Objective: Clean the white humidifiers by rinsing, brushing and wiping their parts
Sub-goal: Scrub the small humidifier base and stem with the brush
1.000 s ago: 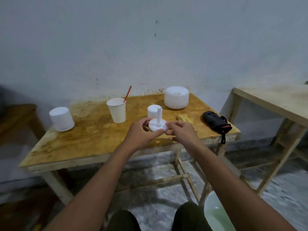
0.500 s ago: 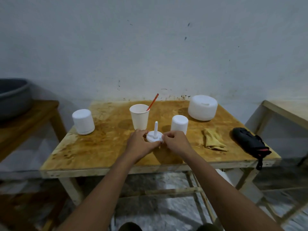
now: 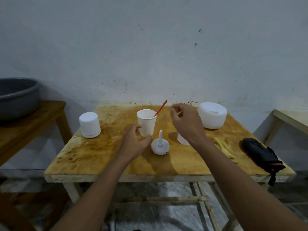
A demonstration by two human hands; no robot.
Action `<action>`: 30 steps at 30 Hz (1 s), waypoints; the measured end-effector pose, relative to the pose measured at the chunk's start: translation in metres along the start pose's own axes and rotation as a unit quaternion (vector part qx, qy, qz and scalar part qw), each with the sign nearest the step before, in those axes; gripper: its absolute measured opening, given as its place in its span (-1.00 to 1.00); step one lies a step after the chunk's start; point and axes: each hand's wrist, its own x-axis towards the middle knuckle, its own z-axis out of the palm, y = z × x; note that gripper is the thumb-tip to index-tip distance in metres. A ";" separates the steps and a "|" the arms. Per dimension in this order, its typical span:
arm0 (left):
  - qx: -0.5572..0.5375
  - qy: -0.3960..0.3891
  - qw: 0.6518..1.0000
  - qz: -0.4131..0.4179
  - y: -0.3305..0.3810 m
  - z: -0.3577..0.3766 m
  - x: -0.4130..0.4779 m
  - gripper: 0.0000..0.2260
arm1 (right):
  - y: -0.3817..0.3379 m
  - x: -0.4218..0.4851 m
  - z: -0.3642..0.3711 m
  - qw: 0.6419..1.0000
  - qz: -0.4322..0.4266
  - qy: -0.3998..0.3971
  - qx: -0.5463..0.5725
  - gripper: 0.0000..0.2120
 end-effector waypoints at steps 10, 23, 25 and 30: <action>-0.038 -0.030 0.996 -0.080 -0.007 0.011 0.066 0.07 | -0.016 0.104 0.039 0.930 -0.074 -0.249 -0.259 -0.58; -0.099 -0.068 0.988 -0.097 0.025 0.006 0.076 -0.41 | -0.026 0.119 0.032 0.862 -0.060 -0.399 -0.308 -0.80; -0.100 -0.072 0.988 -0.097 0.029 0.002 0.076 -0.42 | -0.029 0.117 0.026 0.853 -0.046 -0.420 -0.306 -0.79; -0.091 -0.087 0.988 -0.090 0.046 -0.014 0.063 -0.39 | -0.038 0.102 0.004 0.850 0.010 -0.448 -0.276 -0.67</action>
